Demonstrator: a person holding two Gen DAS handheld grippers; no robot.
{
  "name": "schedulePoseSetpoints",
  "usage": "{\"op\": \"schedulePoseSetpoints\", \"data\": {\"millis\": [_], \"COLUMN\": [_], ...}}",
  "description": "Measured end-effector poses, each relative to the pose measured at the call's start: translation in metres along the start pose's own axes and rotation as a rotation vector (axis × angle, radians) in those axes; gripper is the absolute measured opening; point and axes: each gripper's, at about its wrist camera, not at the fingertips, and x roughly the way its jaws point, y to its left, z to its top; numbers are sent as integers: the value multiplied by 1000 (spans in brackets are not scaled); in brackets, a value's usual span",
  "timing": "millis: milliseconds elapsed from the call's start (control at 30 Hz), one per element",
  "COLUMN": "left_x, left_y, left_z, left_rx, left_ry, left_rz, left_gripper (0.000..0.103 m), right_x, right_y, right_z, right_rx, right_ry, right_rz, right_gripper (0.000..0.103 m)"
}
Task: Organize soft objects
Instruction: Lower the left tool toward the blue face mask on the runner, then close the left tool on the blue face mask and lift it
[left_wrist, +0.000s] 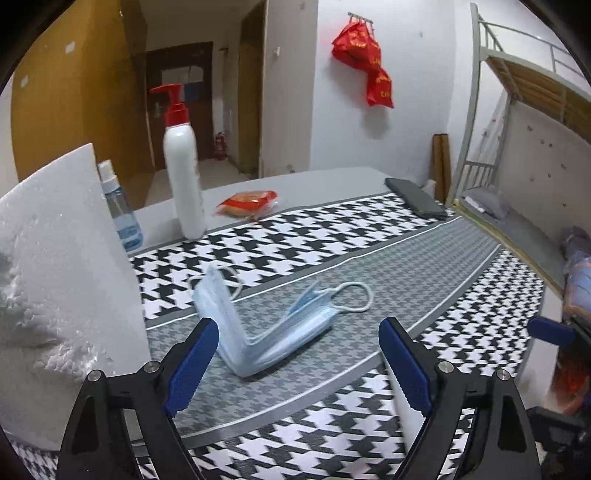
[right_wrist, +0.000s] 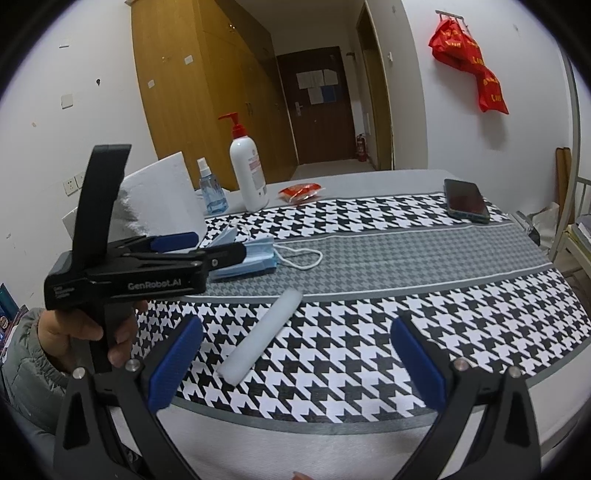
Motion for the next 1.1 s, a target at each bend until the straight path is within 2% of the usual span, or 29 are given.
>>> {"op": "schedulePoseSetpoints", "data": {"millis": [133, 367, 600, 900, 1100], "left_x": [2, 11, 26, 46, 52], "left_y": [4, -1, 6, 23, 26], "left_z": [-2, 2, 6, 1, 1], "left_rx": [-10, -15, -33, -63, -55], "left_ry": [22, 63, 109, 166, 188], "left_rz": [19, -4, -14, -8, 8], "left_gripper": [90, 89, 82, 65, 59], "right_x": [1, 6, 9, 21, 28], "right_y": [0, 3, 4, 12, 15], "right_z": [0, -1, 0, 2, 4], "right_rx": [-1, -4, -9, -42, -52], "right_ry": [1, 15, 30, 67, 85], "right_rz": [3, 3, -7, -9, -1], "right_gripper": [103, 103, 103, 103, 103]}}
